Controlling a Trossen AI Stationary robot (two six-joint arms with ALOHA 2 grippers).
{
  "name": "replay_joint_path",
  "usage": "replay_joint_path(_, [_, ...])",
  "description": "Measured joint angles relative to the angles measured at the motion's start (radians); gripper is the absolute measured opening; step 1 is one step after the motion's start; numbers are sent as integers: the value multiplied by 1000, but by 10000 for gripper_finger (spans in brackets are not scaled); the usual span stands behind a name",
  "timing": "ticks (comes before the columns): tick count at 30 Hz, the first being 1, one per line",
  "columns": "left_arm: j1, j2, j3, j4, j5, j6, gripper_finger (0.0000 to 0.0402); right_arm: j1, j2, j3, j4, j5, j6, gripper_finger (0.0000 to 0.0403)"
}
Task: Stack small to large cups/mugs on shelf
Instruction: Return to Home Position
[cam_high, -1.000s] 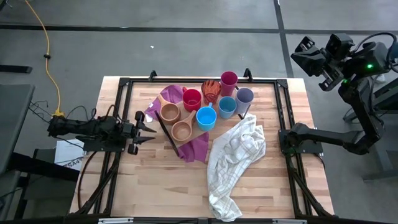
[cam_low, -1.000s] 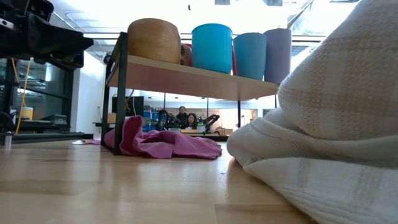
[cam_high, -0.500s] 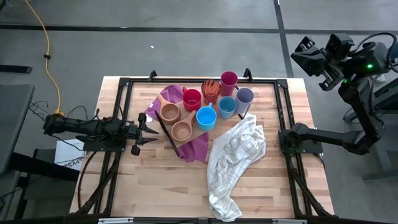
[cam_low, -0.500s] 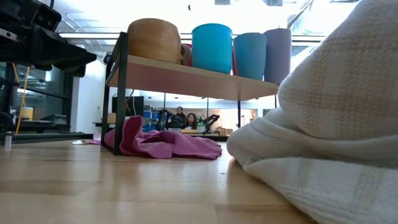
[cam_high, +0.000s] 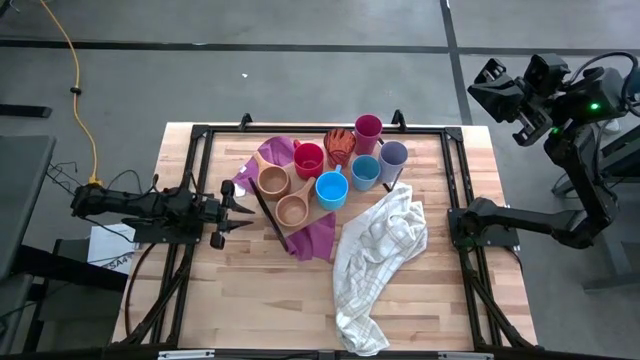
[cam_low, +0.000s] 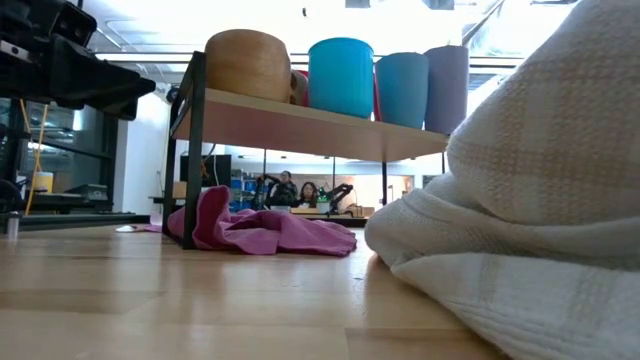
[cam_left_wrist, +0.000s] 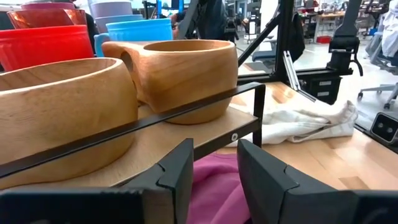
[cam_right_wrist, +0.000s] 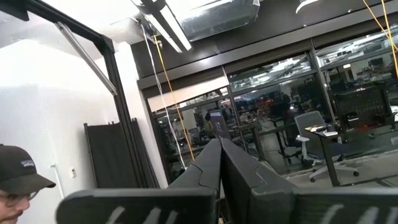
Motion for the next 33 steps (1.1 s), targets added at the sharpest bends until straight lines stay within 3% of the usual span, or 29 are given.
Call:
replay_joint_path(16, [0, 0, 0, -1, 3, -7, 111, 0, 0, 0, 0, -3, 9, 0])
replay_joint_path(25, [0, 0, 0, -2, 3, -7, 111, 2, -22, 0, -28, -185, 29, 0])
replay_joint_path(33, [0, 0, 0, -2, 3, -7, 111, 2, -142, 0, -26, -297, -17, 0])
